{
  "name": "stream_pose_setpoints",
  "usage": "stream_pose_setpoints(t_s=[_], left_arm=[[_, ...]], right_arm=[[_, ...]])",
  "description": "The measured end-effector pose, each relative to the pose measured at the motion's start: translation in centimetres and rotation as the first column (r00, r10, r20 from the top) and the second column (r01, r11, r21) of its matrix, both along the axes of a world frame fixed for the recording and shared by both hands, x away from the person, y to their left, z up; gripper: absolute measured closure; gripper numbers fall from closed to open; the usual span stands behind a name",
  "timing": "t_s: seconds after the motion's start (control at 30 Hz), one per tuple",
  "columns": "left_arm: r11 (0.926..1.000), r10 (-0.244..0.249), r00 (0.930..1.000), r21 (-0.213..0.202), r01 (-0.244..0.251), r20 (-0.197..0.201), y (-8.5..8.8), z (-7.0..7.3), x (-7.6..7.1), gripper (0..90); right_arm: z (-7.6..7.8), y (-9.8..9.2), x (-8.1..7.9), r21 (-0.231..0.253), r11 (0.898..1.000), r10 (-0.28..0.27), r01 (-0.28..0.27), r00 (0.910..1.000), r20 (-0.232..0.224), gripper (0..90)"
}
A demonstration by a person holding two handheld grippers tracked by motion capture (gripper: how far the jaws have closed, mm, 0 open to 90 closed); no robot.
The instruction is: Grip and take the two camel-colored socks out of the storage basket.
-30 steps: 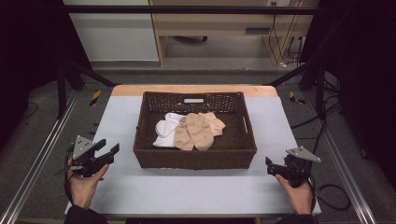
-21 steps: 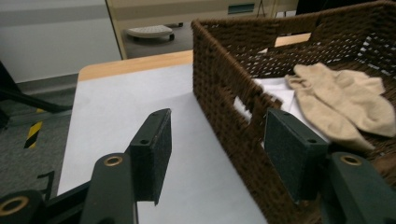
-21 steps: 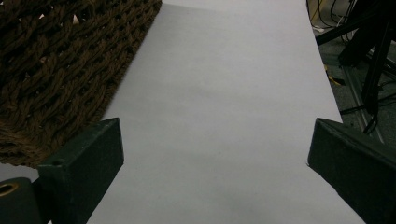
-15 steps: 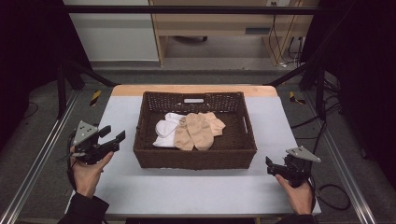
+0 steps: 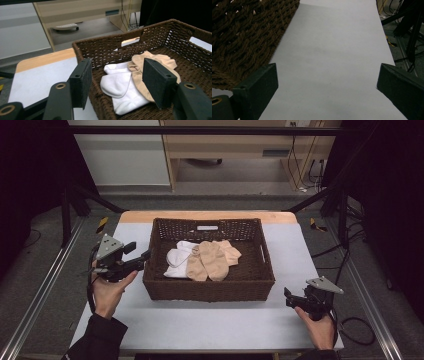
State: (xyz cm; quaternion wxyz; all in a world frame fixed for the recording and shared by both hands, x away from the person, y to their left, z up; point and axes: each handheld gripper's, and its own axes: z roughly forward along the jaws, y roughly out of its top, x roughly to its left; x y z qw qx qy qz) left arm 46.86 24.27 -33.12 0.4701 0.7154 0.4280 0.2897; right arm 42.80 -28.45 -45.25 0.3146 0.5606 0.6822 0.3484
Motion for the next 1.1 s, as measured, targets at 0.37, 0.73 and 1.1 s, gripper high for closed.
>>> stream_pose_setpoints(t_s=[0.37,0.73,1.1], left_arm=[[0.9992,-0.032,0.9994,0.022,0.032,-0.013,-3.3,0.9,2.2,40.4],[0.9966,-0.063,0.9980,0.053,0.063,0.004,-6.7,1.4,4.8,40.8],[0.9942,-0.071,0.9972,0.080,0.072,-0.025,-8.9,-0.1,8.3,44.7]], right_arm=[[0.1,0.0,0.0,0.004,1.000,0.000,0.000,1.0000,0.001,4.0],[0.2,0.0,0.1,0.009,1.000,0.000,0.000,1.0000,0.005,4.0],[0.1,-0.1,0.2,0.001,1.000,-0.005,0.005,1.0000,0.001,4.2]])
